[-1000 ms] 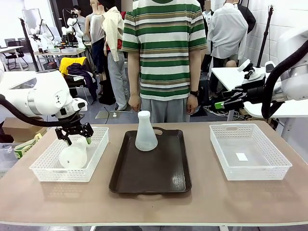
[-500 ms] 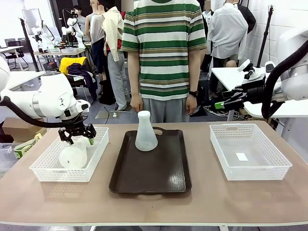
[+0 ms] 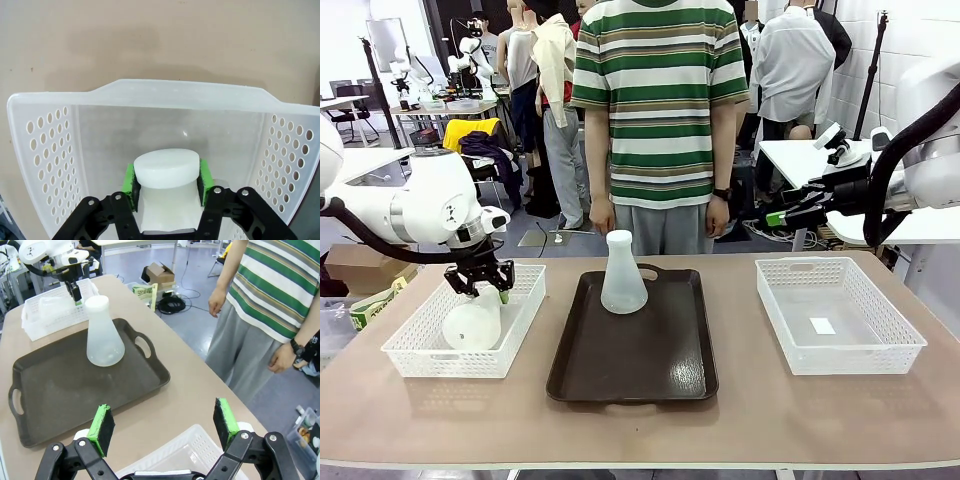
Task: Prepare the laboratory tools.
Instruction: Pick up the Big flask that the person points to.
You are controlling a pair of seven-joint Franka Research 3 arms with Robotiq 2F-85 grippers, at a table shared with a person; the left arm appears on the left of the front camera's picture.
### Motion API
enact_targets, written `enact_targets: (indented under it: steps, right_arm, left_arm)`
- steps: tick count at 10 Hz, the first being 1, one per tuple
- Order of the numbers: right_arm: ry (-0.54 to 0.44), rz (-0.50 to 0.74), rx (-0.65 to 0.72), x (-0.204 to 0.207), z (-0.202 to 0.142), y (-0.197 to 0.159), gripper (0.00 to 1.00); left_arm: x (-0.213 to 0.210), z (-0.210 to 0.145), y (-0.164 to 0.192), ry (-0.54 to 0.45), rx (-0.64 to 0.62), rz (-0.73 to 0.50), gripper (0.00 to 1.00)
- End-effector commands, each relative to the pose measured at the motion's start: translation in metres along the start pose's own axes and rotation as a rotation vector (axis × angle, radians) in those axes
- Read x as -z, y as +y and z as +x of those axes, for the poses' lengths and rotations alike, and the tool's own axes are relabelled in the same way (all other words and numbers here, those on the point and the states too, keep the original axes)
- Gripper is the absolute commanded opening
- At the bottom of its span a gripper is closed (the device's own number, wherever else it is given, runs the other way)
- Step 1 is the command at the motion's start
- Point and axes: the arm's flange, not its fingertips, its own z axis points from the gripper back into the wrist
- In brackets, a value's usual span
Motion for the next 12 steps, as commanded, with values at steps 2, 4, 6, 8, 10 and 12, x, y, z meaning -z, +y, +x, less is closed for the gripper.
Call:
enact_targets:
  steps: [2, 4, 6, 8, 10, 12]
  right_arm:
    - [0.012, 0.004, 0.009, -0.0009, 0.0012, 0.0006, 1.00]
    - [0.012, 0.004, 0.009, -0.0009, 0.0012, 0.0006, 1.00]
    - [0.012, 0.004, 0.009, -0.0009, 0.0012, 0.0006, 1.00]
    - [0.012, 0.004, 0.009, -0.0009, 0.0012, 0.0006, 1.00]
    - [0.012, 0.004, 0.009, -0.0009, 0.0012, 0.0006, 1.00]
    - [0.012, 0.004, 0.009, -0.0009, 0.0012, 0.0006, 1.00]
  left_arm:
    - [0.0052, 0.0063, -0.0042, 0.008, -0.027, 0.037, 0.00]
    - [0.0061, 0.0056, -0.0044, 0.014, -0.028, 0.036, 0.00]
    - [0.0017, 0.0013, -0.0049, 0.022, -0.027, 0.020, 0.00]
    - [-0.0003, 0.0025, -0.0012, -0.001, -0.011, 0.004, 0.00]
    - [-0.0003, 0.0025, -0.0012, -0.001, -0.011, 0.004, 0.00]
    - [-0.0003, 0.0025, -0.0012, -0.001, -0.011, 0.004, 0.00]
